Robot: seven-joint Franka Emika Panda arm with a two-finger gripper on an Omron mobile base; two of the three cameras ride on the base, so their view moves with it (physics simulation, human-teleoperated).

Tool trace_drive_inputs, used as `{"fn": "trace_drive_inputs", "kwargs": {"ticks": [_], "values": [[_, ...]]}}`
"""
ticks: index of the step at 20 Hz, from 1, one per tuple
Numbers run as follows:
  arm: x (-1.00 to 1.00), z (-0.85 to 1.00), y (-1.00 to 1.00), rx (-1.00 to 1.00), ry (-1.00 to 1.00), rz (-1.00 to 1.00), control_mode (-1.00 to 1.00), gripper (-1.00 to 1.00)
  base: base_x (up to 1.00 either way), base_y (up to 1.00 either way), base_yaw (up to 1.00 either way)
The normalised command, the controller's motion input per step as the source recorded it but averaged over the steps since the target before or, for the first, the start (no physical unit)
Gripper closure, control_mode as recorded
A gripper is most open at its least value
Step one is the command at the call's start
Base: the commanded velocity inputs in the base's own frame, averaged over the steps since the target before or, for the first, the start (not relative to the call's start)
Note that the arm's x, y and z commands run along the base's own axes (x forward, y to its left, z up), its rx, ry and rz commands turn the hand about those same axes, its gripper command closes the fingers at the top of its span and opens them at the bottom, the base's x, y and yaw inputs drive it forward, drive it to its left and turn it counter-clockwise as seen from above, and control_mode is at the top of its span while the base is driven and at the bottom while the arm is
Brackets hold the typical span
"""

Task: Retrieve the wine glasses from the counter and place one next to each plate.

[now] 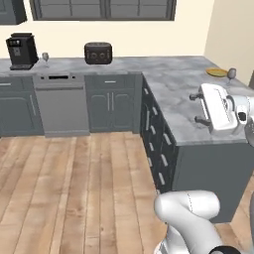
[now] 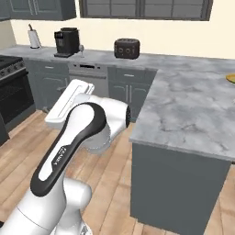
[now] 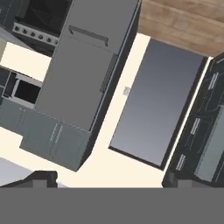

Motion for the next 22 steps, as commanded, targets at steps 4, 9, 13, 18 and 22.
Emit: {"fn": "trace_drive_inputs", "kwargs": {"ticks": [4, 9, 13, 18, 22], "values": [[0.00, 0.00, 0.00, 0.00, 0.00, 0.00, 1.00, -1.00, 0.14, 1.00, -0.22], [0.00, 0.00, 0.00, 0.00, 0.00, 0.00, 1.00, -1.00, 0.30, 1.00, -0.21], [0.00, 0.00, 0.00, 0.00, 0.00, 0.00, 1.00, -1.00, 0.76, 1.00, -0.25], [0.00, 0.00, 0.00, 0.00, 0.00, 0.00, 1.00, -1.00, 0.99, 1.00, -0.26], [0.00, 0.00, 0.00, 0.00, 0.00, 0.00, 1.00, -1.00, 1.00, 1.00, -0.16]]}}
